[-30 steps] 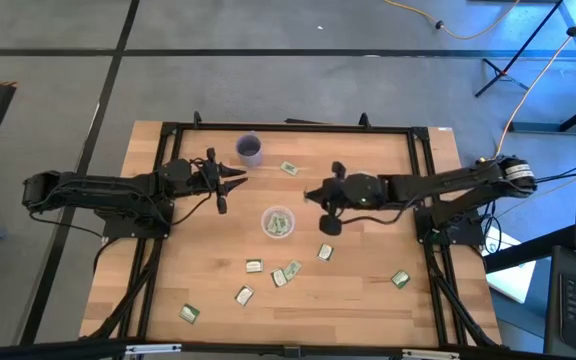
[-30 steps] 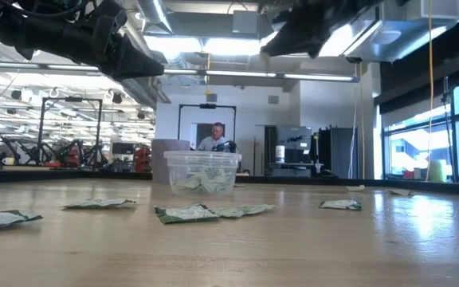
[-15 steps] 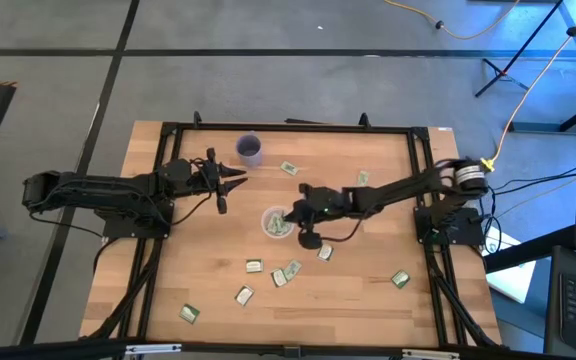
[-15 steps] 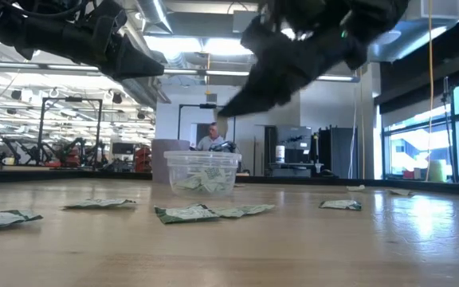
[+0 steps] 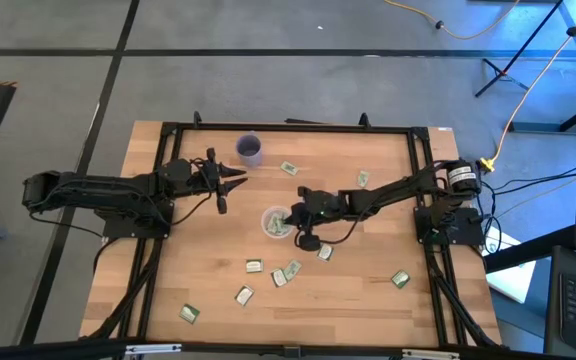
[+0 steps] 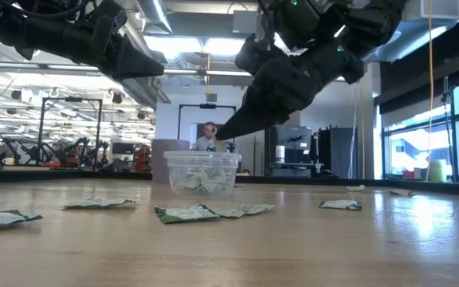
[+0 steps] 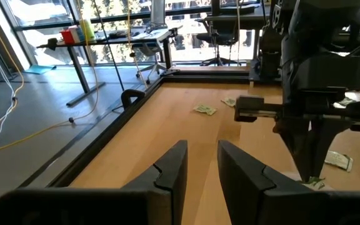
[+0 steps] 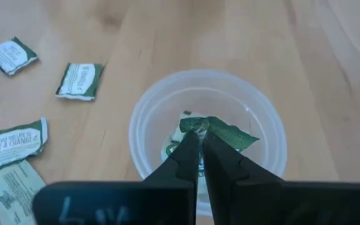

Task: Pick and place Stevia / Truvia into bins
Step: Put the truvia packet into the transparent container

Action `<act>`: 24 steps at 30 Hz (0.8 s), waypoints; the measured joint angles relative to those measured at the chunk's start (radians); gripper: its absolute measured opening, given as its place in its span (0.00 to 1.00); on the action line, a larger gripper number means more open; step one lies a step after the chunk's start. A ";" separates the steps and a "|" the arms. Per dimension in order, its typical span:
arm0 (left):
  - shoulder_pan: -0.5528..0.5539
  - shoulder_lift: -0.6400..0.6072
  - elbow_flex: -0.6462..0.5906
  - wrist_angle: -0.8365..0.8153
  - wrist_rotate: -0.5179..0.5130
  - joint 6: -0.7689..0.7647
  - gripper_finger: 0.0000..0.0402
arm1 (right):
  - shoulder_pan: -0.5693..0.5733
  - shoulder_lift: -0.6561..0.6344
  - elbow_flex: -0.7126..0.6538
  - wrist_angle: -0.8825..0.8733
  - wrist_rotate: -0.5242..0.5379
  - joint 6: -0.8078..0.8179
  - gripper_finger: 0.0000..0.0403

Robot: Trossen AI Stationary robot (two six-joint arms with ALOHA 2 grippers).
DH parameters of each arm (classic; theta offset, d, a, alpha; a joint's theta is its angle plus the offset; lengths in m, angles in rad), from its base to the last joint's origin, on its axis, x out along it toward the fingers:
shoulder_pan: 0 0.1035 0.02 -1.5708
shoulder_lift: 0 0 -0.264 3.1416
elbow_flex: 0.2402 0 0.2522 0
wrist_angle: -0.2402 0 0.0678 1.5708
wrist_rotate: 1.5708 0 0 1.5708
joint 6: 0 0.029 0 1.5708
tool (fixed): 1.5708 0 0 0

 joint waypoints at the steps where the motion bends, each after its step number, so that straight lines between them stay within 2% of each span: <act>1: 0.000 0.000 0.000 0.000 0.000 0.000 0.21 | 0.000 0.000 0.000 -0.008 0.000 0.003 0.04; 17: 0.000 0.000 0.000 -0.001 0.000 0.000 0.21 | 0.000 0.014 0.000 -0.008 0.000 0.030 0.05; 24: 0.000 0.000 0.000 -0.001 0.000 0.000 0.21 | 0.000 0.014 0.000 -0.006 0.000 0.030 0.11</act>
